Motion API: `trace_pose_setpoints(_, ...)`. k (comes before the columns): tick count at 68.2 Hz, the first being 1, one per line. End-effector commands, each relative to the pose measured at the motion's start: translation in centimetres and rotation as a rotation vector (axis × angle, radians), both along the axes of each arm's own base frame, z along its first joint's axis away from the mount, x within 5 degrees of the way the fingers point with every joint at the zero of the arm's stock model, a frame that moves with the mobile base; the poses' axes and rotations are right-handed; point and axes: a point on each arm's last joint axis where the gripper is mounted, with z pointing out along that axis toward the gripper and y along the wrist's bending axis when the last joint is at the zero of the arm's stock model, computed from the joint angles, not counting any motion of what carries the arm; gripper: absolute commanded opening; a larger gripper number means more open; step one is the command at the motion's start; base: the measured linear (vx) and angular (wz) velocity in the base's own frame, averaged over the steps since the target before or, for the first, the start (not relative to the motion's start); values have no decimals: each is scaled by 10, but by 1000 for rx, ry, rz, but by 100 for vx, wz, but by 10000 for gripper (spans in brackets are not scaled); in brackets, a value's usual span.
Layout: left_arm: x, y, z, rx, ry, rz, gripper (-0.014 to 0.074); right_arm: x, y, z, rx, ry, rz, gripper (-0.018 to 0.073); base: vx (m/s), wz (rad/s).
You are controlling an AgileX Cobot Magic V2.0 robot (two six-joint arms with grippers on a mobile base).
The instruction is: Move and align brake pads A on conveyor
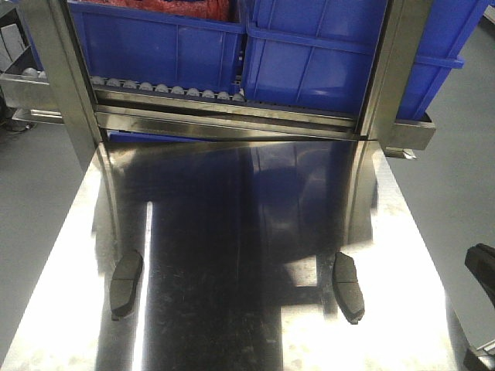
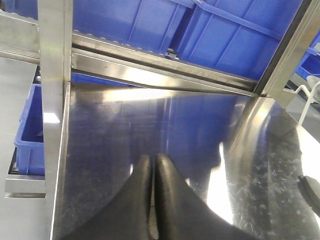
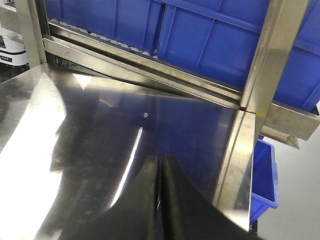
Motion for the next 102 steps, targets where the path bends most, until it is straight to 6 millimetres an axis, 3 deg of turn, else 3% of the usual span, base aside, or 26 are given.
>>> trace_pose_setpoints(1,1,-2,13,-22,-72,-26,-6,2,1,16,13,-100,4,-6,1,3)
trace_pose_setpoints(88,1,-3,13,-23,-74,-27,-5,2,1,16,13,-100,4,-6,0,0)
trace_pose_setpoints(95,1,-3,13,-23,-74,-27,27,2,1,16,13,-100,4,-6,0,0)
trace_pose_setpoints(102,1,-3,13,-23,-73,-26,153,2,1,16,13,-100,4,-6,0,0)
